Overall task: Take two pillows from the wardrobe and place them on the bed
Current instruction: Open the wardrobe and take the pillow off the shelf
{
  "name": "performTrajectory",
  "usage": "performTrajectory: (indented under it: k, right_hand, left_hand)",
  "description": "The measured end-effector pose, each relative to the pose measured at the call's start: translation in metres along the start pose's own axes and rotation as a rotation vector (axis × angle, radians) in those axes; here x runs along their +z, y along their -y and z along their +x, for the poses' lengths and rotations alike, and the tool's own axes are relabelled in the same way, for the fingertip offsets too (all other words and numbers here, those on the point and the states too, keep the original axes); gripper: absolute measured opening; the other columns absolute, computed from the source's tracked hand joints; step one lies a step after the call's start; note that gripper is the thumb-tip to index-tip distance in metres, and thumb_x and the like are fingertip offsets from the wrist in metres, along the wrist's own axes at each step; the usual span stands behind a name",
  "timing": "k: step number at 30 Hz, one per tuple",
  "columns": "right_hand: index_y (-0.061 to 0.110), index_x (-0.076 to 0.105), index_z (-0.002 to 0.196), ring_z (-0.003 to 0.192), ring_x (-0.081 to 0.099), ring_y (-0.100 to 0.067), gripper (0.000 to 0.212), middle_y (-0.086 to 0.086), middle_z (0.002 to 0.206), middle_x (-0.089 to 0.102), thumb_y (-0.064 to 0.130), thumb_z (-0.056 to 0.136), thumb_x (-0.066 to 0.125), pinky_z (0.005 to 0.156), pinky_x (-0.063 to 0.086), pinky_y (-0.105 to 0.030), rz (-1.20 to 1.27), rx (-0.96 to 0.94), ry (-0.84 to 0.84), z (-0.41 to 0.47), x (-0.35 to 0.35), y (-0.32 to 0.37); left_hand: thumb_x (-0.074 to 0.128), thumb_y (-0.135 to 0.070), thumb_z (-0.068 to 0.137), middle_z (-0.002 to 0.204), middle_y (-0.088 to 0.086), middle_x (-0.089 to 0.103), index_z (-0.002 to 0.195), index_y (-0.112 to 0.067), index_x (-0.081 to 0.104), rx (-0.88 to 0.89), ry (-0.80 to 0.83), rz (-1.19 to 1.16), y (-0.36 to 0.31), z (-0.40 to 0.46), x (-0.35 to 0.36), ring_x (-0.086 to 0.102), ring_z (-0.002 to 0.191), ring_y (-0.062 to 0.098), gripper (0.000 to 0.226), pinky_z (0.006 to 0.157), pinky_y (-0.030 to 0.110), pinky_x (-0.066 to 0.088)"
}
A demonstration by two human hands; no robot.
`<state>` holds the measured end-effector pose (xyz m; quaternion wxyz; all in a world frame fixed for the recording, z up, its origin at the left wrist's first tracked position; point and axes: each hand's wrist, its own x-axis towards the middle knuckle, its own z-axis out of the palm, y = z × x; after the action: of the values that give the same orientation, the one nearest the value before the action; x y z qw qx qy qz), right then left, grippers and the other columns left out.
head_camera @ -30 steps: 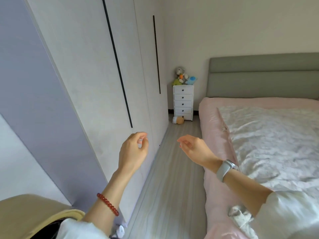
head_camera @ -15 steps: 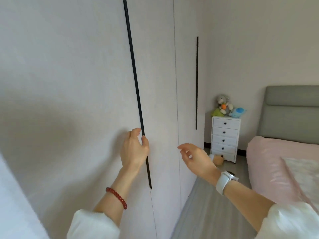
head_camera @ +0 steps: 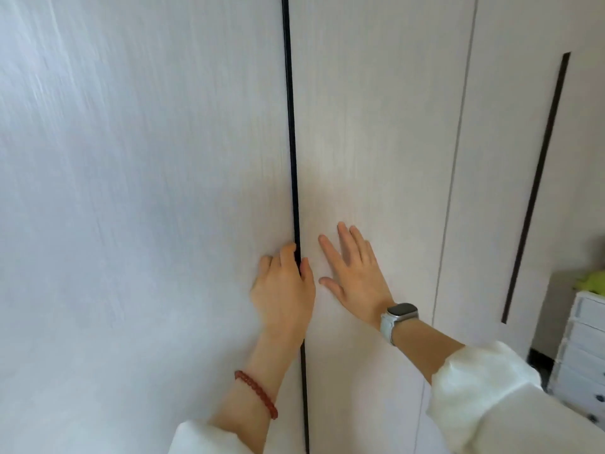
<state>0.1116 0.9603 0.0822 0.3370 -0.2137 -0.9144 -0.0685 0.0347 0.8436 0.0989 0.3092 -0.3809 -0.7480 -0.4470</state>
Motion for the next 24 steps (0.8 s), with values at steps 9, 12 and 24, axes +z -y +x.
performTrajectory:
  k: [9, 12, 24]
  right_hand:
    - [0.027, 0.025, 0.139, 0.139, 0.014, -0.039, 0.073, -0.014, 0.152, 0.017, 0.011, 0.079, 0.063, 0.109, 0.023, -0.056, 0.087, -0.281, -0.076, 0.003, 0.010, -0.043]
    - [0.024, 0.026, 0.139, 0.142, 0.005, -0.031, 0.062, -0.009, 0.155, 0.010, 0.010, 0.084, 0.051, 0.114, 0.019, -0.046, 0.167, -0.385, 0.007, 0.001, -0.002, -0.060]
    - [0.008, 0.057, 0.116, 0.084, 0.064, -0.018, 0.029, -0.008, 0.100, 0.069, 0.010, 0.088, 0.052, 0.074, 0.057, -0.036, 0.998, -0.460, 0.030, -0.148, -0.047, 0.002]
  left_hand:
    - [0.048, -0.015, 0.088, 0.086, 0.010, 0.062, 0.106, -0.010, 0.047, -0.222, -0.038, 0.050, -0.026, -0.010, 0.010, 0.058, 0.071, 0.035, 0.019, 0.063, 0.042, 0.049]
    - [0.049, -0.016, 0.088, 0.081, 0.006, 0.060, 0.104, -0.013, 0.048, -0.260, -0.051, 0.026, -0.039, -0.020, 0.002, 0.056, 0.069, 0.031, 0.017, 0.066, 0.041, 0.049]
    - [0.057, -0.018, 0.082, 0.073, -0.022, 0.051, 0.101, -0.028, 0.046, -0.175, -0.197, -0.022, -0.099, -0.134, -0.109, 0.054, 0.070, -0.002, 0.025, 0.058, 0.009, 0.042]
